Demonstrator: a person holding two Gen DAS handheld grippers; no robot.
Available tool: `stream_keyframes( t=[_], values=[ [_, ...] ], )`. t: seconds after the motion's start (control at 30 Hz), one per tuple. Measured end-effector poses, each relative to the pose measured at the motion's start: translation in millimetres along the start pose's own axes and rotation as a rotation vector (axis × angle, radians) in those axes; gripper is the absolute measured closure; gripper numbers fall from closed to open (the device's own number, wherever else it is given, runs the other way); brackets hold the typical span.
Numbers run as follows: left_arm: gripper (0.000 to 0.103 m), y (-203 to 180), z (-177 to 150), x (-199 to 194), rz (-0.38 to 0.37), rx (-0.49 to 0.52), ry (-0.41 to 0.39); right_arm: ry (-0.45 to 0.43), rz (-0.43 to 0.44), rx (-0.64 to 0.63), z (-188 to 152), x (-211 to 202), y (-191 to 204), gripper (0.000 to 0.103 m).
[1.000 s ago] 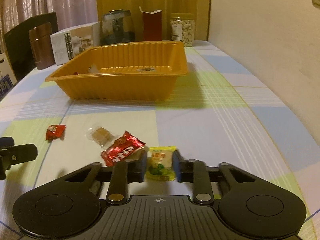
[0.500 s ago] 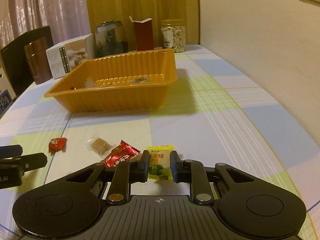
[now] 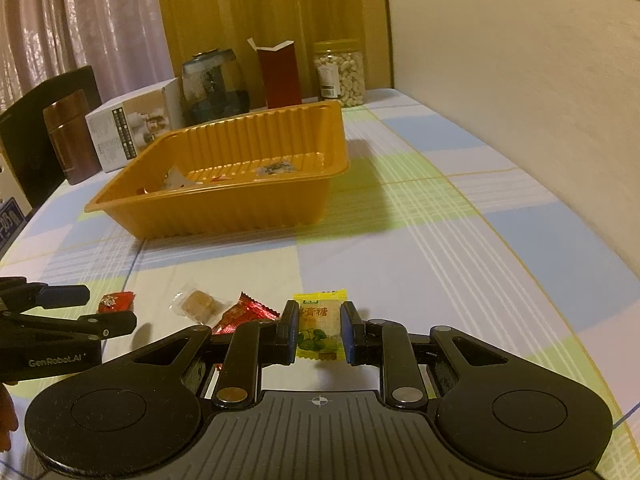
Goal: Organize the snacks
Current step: 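Grasp the yellow packet with the right tool while the left tool grasps a small red candy, then carry the small red candy and yellow packet into the orange tray, opening both tools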
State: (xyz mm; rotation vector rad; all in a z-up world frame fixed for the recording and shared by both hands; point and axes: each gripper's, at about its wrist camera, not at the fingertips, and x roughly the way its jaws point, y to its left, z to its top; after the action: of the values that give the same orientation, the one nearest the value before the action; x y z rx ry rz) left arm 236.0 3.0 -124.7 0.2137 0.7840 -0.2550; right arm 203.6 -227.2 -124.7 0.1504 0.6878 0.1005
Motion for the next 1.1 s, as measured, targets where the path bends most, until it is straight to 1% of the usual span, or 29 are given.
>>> stream_keyframes(
  t=[0.23, 0.3, 0.43, 0.5, 0.57, 0.6, 0.63, 0.67, 0.8, 0.97, 1.1],
  values=[
    [0.042, 10, 1, 7, -0.016, -0.007, 0.016, -0.002, 0.005, 0.013, 1, 1, 0, 0.081],
    [0.048, 12, 2, 9, -0.035, -0.020, 0.017, -0.001, 0.006, 0.015, 1, 2, 0, 0.081],
    [0.056, 16, 4, 11, -0.070, -0.043, 0.021, -0.002, 0.005, 0.020, 1, 2, -1, 0.081],
    [0.066, 17, 4, 11, -0.091, -0.058, 0.022, -0.003, 0.005, 0.025, 2, 1, -1, 0.081],
    [0.072, 15, 3, 9, -0.102, -0.062, 0.025, -0.004, 0.007, 0.028, 2, 1, -1, 0.081],
    [0.079, 13, 3, 8, -0.109, -0.057, 0.027, -0.005, 0.007, 0.028, 3, 1, 0, 0.081],
    [0.080, 12, 3, 6, -0.114, -0.059, 0.031, -0.006, 0.009, 0.028, 3, 1, 0, 0.081],
    [0.083, 12, 3, 5, -0.113, -0.066, 0.035, -0.007, 0.011, 0.029, 4, 1, 0, 0.081],
    [0.083, 11, 1, -3, -0.108, -0.106, 0.036, -0.019, 0.017, 0.029, 6, -2, 4, 0.081],
    [0.084, 6, 5, -18, -0.111, -0.122, 0.020, -0.035, 0.027, 0.021, 9, -6, 10, 0.081],
    [0.083, 4, 7, -27, -0.116, -0.171, 0.013, -0.040, 0.032, 0.007, 9, -9, 14, 0.081]
  ],
)
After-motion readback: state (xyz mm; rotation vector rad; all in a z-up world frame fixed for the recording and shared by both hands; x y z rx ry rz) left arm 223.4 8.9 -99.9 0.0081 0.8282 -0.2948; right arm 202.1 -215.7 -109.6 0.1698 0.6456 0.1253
